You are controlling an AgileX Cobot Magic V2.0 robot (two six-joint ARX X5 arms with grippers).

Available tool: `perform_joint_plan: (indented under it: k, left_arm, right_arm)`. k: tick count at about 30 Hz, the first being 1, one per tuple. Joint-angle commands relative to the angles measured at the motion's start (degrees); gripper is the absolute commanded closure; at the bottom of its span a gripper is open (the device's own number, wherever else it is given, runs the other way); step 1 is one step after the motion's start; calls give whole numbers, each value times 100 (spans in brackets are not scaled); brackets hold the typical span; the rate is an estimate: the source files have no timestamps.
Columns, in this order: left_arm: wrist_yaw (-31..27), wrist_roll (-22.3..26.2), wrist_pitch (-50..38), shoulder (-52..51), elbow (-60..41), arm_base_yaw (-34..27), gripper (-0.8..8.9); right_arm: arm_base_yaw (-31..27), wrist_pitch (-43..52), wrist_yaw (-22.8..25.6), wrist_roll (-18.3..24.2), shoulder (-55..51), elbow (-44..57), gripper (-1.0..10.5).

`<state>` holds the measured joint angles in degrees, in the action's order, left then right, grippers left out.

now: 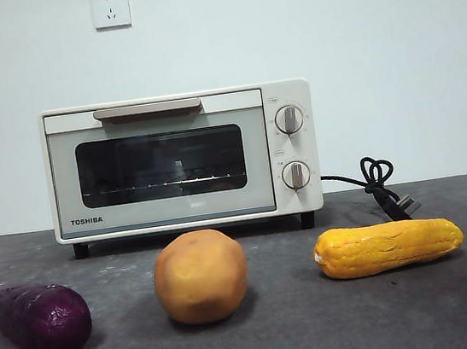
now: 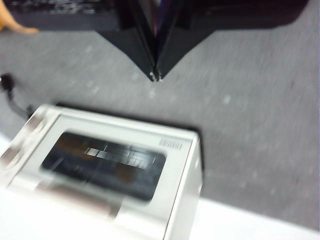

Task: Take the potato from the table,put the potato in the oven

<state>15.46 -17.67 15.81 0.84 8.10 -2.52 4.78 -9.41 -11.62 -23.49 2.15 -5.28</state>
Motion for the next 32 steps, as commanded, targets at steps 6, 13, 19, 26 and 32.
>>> perform_joint_plan:
  k: [6, 13, 19, 26, 32]
  left_arm:
    - [481, -46, 505, 752, 1272, -11, 821]
    - [1388, 221, 1119, 1716, 2420, -11, 821]
    - [2107, 688, 1912, 2302, 3344, -7, 821]
    - [2468, 1333, 3040, 2608, 4120, 7, 821]
    - [2511, 1344, 3141, 2608, 4271, 74, 821]
  right_arm:
    - [-4, -922, -345, 118, 960, -1491, 959]
    - [28, -2516, -1156, 1244, 2315, -3298, 959]
    - [37, -3823, -2013, 2090, 3401, -4828, 958]
    - [284, -5466, -2603, 3097, 4258, -5991, 958]
    - [680, -5663, -2643, 3198, 4371, -6078, 944]
